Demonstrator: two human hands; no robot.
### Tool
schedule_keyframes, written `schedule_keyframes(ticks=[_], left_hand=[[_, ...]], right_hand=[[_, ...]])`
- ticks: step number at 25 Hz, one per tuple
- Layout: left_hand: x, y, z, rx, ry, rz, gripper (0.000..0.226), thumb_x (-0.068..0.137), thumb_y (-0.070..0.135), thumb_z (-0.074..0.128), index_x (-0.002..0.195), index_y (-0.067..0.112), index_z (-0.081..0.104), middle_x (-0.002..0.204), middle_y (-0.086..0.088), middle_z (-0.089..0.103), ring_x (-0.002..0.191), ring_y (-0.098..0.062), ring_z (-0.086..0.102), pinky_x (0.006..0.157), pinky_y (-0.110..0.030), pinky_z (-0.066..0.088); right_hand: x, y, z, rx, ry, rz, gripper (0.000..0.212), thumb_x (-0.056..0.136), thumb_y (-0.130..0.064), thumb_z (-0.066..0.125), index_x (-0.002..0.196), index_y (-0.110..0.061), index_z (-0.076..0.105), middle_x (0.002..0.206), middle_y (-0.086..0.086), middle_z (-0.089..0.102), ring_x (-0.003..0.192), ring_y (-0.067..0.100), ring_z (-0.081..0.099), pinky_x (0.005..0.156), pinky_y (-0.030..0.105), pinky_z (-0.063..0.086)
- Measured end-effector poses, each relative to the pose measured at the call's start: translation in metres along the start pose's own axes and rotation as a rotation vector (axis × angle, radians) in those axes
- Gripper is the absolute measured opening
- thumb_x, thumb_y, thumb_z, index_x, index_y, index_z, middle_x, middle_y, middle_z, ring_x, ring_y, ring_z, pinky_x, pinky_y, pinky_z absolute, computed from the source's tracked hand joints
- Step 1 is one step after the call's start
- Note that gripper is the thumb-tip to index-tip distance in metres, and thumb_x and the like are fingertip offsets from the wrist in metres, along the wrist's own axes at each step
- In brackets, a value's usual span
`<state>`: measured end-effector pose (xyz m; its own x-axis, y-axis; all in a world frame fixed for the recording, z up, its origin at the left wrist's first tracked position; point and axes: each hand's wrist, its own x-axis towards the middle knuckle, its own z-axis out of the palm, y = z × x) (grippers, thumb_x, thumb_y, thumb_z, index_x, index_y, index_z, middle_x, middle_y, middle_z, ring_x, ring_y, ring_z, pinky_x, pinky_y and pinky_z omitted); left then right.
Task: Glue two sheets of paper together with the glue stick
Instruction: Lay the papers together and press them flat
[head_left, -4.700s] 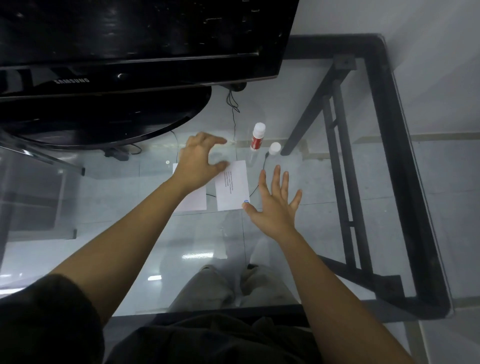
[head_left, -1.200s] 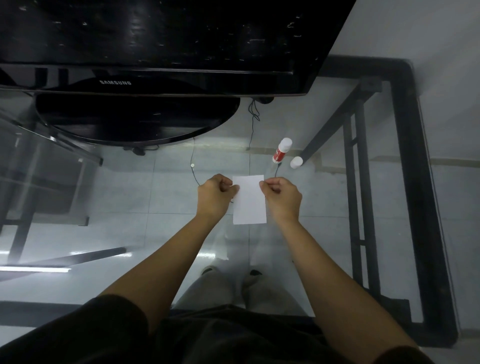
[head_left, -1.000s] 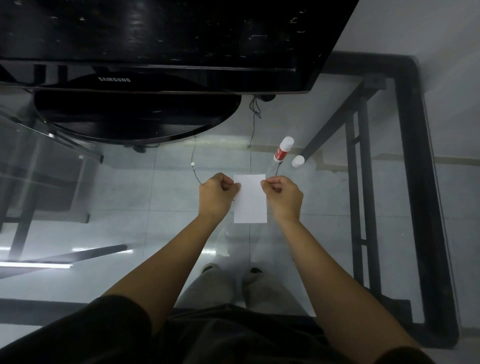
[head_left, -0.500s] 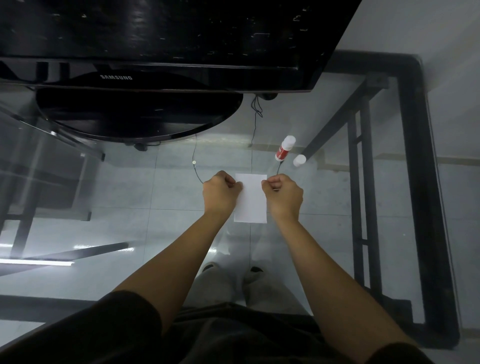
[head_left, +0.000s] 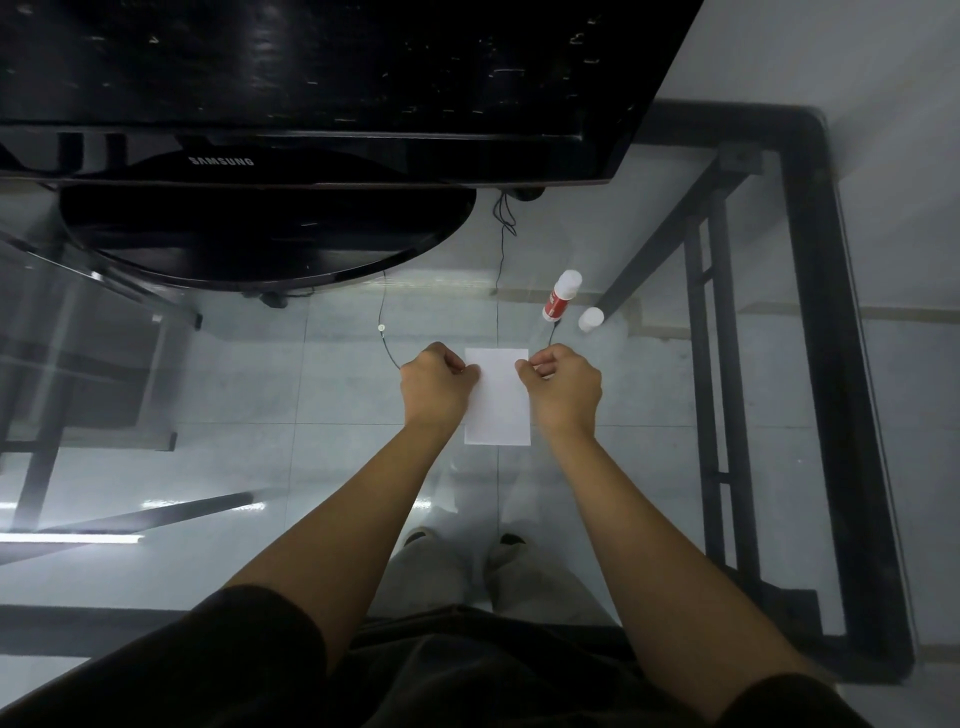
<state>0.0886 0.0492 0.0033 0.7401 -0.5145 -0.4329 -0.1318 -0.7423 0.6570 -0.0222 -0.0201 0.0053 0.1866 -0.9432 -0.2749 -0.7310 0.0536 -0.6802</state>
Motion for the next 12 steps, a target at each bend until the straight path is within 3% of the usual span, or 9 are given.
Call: schedule_keyframes(ticks=[3, 6, 7, 9, 10, 12], left_hand=[[0.002, 0.003, -0.001, 0.033, -0.016, -0.009, 0.011, 0.079, 0.016, 0.066, 0.078, 0.007, 0.059, 0.074, -0.003, 0.06, 0.073, -0.02, 0.057, 0.064, -0.026, 0.043], [0.003, 0.005, -0.001, 0.061, -0.03, -0.018, 0.012, 0.08, 0.017, 0.066, 0.08, 0.007, 0.059, 0.075, -0.004, 0.06, 0.072, -0.021, 0.056, 0.065, -0.028, 0.045], [0.003, 0.005, -0.001, 0.064, -0.03, -0.016, 0.012, 0.08, 0.017, 0.066, 0.079, 0.007, 0.059, 0.075, -0.005, 0.06, 0.072, -0.022, 0.056, 0.065, -0.028, 0.045], [0.004, 0.004, -0.001, 0.069, -0.032, -0.012, 0.013, 0.08, 0.018, 0.066, 0.079, 0.007, 0.059, 0.075, -0.006, 0.06, 0.072, -0.023, 0.057, 0.064, -0.028, 0.044], [0.004, 0.004, -0.001, 0.081, -0.042, -0.014, 0.015, 0.081, 0.02, 0.066, 0.079, 0.007, 0.058, 0.075, -0.007, 0.061, 0.072, -0.024, 0.058, 0.063, -0.028, 0.044], [0.004, 0.004, -0.003, 0.164, -0.06, -0.019, 0.021, 0.081, 0.028, 0.066, 0.077, 0.009, 0.057, 0.075, -0.008, 0.063, 0.073, -0.025, 0.06, 0.06, -0.028, 0.042]], right_hand=[[0.001, 0.002, -0.002, -0.07, -0.008, -0.097, 0.02, 0.083, -0.023, 0.068, 0.096, -0.01, 0.063, 0.096, 0.009, 0.067, 0.078, 0.015, 0.059, 0.074, 0.024, 0.048], [0.003, 0.016, -0.011, -0.203, -0.145, -0.43, 0.029, 0.088, -0.026, 0.06, 0.115, -0.014, 0.059, 0.12, 0.007, 0.061, 0.109, 0.023, 0.057, 0.096, 0.034, 0.043], [0.005, 0.023, -0.015, -0.3, -0.246, -0.523, 0.039, 0.09, -0.031, 0.056, 0.125, -0.017, 0.052, 0.134, 0.005, 0.052, 0.123, 0.024, 0.047, 0.105, 0.039, 0.034], [0.009, 0.036, -0.021, -0.572, -0.465, -0.605, 0.062, 0.091, -0.048, 0.045, 0.144, -0.026, 0.022, 0.155, -0.003, 0.018, 0.143, 0.021, 0.013, 0.113, 0.048, 0.008], [0.011, 0.041, -0.022, -0.693, -0.531, -0.612, 0.069, 0.09, -0.055, 0.039, 0.146, -0.028, 0.007, 0.157, -0.006, 0.001, 0.144, 0.019, -0.002, 0.112, 0.051, -0.001], [0.013, 0.045, -0.022, -0.811, -0.565, -0.614, 0.075, 0.089, -0.061, 0.032, 0.145, -0.03, -0.008, 0.155, -0.009, -0.013, 0.142, 0.017, -0.014, 0.11, 0.054, -0.008]])
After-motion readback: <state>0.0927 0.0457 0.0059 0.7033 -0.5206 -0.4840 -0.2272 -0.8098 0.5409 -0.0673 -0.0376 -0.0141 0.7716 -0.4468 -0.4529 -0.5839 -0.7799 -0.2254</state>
